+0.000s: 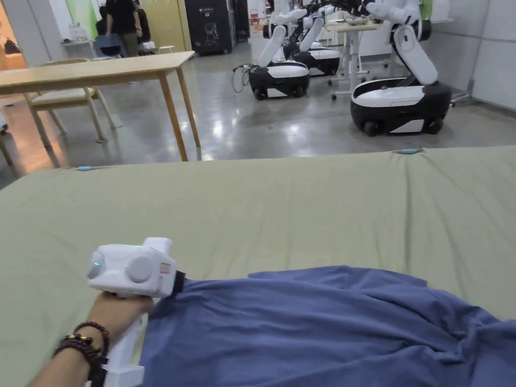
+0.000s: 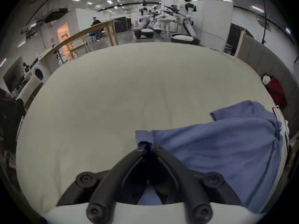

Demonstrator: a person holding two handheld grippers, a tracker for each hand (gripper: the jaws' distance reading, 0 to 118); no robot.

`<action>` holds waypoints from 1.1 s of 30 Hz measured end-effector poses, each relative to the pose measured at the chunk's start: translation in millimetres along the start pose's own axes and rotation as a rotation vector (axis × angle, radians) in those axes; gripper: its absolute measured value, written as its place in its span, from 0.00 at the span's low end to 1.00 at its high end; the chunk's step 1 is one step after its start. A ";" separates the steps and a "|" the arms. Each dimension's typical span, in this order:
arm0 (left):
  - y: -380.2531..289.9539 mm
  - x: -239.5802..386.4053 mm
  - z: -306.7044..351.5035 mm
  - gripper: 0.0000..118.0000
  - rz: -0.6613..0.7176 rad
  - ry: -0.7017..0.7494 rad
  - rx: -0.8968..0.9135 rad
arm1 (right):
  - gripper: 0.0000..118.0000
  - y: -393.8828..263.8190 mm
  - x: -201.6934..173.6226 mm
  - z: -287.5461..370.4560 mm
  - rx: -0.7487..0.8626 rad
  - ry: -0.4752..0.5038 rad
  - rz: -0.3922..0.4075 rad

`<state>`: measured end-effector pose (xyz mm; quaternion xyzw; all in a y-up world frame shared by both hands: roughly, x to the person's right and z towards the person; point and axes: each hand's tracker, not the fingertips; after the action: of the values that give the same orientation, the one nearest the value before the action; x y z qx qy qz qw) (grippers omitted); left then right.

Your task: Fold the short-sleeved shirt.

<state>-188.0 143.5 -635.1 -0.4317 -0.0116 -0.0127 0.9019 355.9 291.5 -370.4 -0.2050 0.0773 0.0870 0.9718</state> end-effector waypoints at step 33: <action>-21.8 35.3 109.8 0.01 0.079 -0.098 0.191 | 0.07 -111.0 77.3 -159.9 -0.451 0.101 -0.143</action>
<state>-154.5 214.9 -548.2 -0.3439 -0.0398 0.0454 0.9371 435.0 136.2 -486.6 -0.4257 0.0899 0.0227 0.9001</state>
